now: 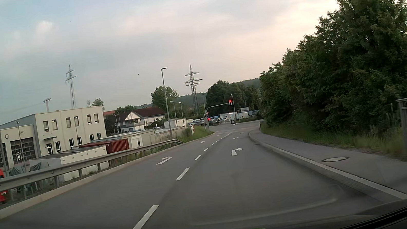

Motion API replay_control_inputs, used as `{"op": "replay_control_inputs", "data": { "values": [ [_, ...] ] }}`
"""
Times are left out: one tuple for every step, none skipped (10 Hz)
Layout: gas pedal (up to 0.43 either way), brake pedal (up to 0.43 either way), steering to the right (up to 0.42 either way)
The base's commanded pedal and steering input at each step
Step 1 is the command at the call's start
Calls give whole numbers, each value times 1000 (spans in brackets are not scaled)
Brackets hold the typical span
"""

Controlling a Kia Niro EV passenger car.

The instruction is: Follow the waypoints while adhering to traffic rules and regulations

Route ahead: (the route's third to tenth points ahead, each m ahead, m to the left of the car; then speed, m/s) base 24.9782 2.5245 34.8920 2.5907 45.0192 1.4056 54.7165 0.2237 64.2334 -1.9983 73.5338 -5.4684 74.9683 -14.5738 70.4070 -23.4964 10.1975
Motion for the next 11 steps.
{"op": "replay_control_inputs", "data": {
  "values": [
    [0,201,8],
    [0,195,7],
    [0,195,6],
    [0,195,6],
    [0,195,6],
    [0,189,6],
    [0,189,6],
    [0,189,6],
    [0,189,6],
    [0,189,6],
    [0,189,6]
  ]
}}
